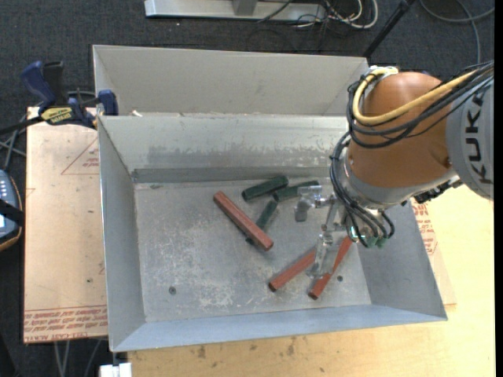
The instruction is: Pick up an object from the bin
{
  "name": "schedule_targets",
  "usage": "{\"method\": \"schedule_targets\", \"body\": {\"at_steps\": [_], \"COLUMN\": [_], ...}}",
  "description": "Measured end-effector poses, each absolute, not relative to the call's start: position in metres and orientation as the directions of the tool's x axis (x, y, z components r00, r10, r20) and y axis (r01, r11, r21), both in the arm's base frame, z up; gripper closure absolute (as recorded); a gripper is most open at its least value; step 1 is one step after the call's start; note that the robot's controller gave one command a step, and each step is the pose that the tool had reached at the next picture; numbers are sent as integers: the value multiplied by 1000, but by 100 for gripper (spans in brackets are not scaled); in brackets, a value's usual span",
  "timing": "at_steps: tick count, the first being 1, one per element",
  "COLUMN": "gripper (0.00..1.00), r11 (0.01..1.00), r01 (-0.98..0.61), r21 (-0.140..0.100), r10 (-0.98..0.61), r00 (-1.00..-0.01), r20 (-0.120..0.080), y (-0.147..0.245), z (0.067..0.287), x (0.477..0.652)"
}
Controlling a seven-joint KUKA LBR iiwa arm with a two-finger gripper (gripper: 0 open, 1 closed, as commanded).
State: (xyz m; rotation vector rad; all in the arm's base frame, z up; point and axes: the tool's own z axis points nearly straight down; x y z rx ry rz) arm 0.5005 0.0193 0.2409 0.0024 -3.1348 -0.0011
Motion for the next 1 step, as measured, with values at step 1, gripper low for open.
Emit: {"method": "schedule_targets", "body": {"at_steps": [1], "gripper": [0], "r11": [1000], "r01": [-1], "r21": [1], "r10": [-1], "r00": [-1000], "r20": [-1], "y": [19], "z": [244], "x": [502]}}
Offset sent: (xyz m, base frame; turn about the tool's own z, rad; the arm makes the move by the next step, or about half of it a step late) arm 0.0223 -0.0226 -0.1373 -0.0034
